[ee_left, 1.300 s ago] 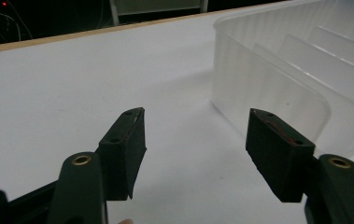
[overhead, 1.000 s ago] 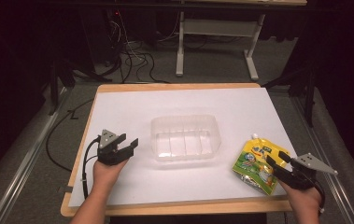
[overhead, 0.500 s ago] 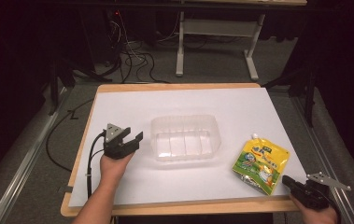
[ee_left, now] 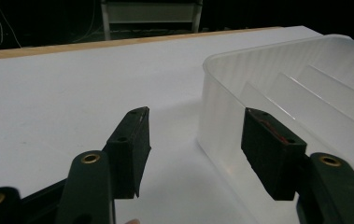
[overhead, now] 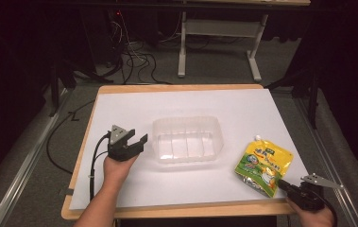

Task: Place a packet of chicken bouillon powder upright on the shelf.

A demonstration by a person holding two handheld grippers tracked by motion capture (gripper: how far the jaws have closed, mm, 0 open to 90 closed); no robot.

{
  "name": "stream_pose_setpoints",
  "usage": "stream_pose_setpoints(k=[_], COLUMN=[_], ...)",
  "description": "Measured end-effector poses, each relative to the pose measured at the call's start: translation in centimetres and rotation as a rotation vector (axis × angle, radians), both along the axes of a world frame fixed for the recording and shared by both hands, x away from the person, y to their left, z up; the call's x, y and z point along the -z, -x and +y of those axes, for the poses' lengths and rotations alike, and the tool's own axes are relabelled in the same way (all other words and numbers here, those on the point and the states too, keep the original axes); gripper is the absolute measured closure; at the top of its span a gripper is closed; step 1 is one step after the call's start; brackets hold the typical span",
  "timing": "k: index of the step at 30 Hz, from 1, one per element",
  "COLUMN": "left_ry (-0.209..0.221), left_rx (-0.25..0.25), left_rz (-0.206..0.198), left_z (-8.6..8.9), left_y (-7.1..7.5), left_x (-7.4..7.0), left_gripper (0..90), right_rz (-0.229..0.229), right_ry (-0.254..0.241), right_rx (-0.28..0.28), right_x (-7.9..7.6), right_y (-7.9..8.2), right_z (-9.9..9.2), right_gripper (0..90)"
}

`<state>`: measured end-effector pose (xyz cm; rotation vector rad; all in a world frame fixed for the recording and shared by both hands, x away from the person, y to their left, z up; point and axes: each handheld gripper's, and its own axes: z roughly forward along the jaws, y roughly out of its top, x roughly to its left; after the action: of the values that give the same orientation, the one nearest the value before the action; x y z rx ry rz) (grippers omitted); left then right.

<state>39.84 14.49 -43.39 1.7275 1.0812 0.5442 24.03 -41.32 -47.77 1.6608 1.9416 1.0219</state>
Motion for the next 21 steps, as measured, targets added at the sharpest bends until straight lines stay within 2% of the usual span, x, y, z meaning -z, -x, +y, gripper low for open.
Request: stream_pose_setpoints(k=[11,16,17,21], left_ry=[-0.005,-0.006,-0.021,-0.023], left_rx=[-0.015,-0.023,-0.026,-0.028], left_rz=[0.004,0.011,0.014,0.012], left_z=[0.8,1.5,1.7,2.0], left_y=[0.4,0.7,0.9,1.2], left_x=[0.1,0.2,0.1,0.2], left_gripper=[42.8,42.9,42.8,42.9], right_rz=[0.009,-0.013,-0.023,-0.027], right_ry=[0.004,-0.004,0.003,-0.006], right_rx=[-0.044,-0.067,-0.074,-0.079], right_x=[0.0,-0.3,-0.4,-0.4], right_y=[-1.1,-1.8,-2.1,-2.5], right_z=[1.2,1.8,2.0,2.2], right_gripper=[90.0,90.0,90.0,90.0])
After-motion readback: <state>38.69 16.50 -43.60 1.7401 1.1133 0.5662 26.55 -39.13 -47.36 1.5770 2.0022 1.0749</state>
